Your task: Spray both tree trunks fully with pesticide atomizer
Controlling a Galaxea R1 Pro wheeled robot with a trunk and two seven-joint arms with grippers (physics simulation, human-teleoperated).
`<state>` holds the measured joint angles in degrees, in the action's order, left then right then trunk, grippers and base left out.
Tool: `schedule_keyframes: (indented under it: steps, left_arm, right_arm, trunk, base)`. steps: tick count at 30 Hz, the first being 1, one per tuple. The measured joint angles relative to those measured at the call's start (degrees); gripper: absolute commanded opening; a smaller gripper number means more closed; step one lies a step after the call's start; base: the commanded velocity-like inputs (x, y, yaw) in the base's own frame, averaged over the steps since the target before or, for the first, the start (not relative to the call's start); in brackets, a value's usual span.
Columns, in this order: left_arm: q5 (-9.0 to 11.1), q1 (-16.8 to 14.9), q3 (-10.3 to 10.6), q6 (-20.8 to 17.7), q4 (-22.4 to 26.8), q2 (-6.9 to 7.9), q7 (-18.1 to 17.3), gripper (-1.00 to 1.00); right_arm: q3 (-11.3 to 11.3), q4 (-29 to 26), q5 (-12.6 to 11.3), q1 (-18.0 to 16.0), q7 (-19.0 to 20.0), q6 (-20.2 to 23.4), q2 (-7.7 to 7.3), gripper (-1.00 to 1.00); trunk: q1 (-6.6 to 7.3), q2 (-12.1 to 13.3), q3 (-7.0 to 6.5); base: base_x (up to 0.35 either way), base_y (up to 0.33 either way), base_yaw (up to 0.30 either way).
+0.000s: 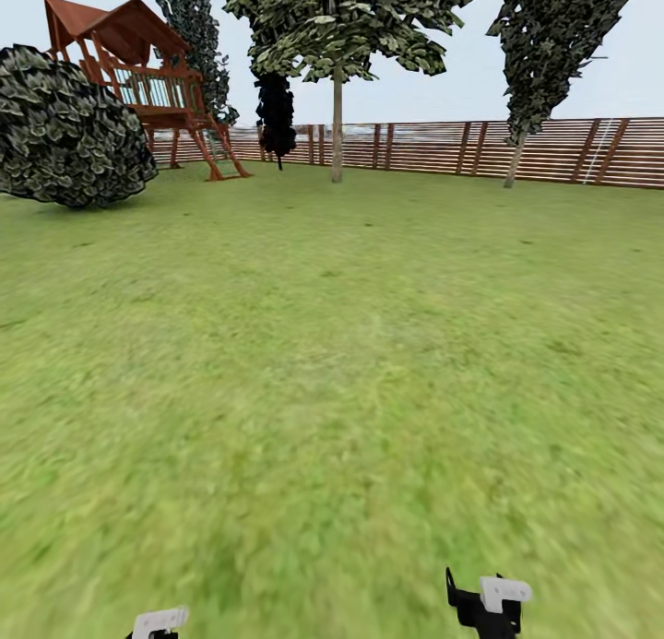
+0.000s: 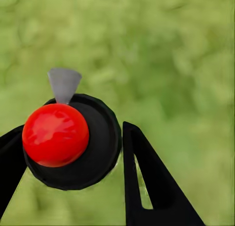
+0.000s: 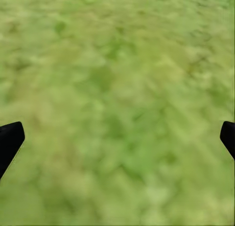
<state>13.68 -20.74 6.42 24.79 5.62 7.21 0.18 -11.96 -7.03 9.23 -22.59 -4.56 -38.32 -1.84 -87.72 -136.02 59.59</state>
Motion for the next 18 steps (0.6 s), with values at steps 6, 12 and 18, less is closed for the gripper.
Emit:
schedule_keyframes:
  steps: [6,12,18]
  left_arm:
    - [0.0,0.0,0.0,0.01,0.0,0.0,0.0,-1.0]
    - [-0.01,0.0,0.0,0.02,0.0,0.0,0.0,-1.0]
    - [0.0,0.0,0.0,0.01,0.0,0.0,0.0,-1.0]
  right_arm:
    - [0.0,0.0,0.08,-0.01,-0.01,0.0,-0.01,1.0]
    - [0.0,0.0,0.03,0.0,-0.01,0.0,-0.08,1.0]
    - [0.0,0.0,0.02,0.0,-0.01,0.0,-0.07,1.0]
  trunk:
    - [0.0,0.0,0.0]
    - [0.0,0.0,0.0]
    - [0.0,0.0,0.0]
  base:
    - [0.338,0.0,0.0]
    - [0.338,0.0,0.0]
    - [0.338,0.0,0.0]
